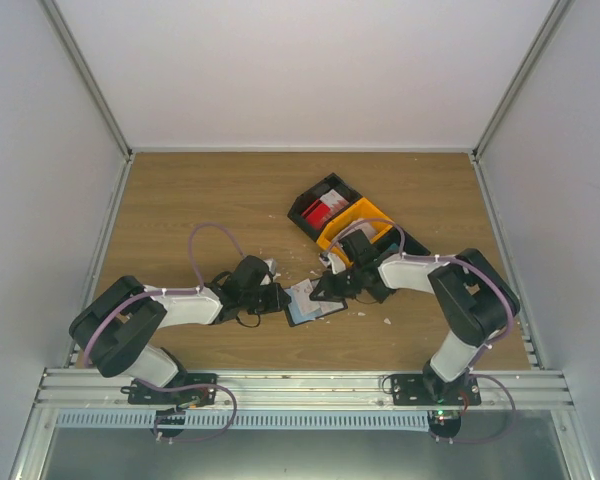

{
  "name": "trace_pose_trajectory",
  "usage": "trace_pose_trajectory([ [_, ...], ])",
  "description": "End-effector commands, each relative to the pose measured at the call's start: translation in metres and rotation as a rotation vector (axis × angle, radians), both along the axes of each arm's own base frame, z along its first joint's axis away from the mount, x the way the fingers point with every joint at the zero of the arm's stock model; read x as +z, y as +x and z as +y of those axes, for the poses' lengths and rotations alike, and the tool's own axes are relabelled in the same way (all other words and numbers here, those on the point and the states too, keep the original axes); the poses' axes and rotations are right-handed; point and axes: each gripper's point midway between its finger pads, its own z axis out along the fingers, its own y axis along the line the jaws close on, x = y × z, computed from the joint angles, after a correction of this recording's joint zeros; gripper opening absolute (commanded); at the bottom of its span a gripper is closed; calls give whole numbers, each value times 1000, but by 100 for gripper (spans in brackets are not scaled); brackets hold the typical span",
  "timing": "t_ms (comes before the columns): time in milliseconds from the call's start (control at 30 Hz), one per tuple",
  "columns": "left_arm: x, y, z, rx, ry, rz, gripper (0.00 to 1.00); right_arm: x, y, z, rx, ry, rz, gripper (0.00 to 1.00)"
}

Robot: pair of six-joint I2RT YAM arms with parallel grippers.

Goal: Put the credit cards into the card holder
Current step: Insert the credit card into the card holder.

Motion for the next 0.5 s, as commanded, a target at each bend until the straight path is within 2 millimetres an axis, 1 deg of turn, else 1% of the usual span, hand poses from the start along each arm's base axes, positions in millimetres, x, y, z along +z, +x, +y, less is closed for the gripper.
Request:
trace_pose_trajectory([
  [0, -22, -23, 9, -22, 54, 81, 16, -22, -12, -11, 35, -83, 41, 1],
  [300, -25, -24, 11, -19, 61, 87, 17, -20, -28, -5, 91, -19, 105, 1],
  [467, -27, -26, 11, -19, 63, 93, 18, -18, -34, 0, 104, 13, 135, 0],
])
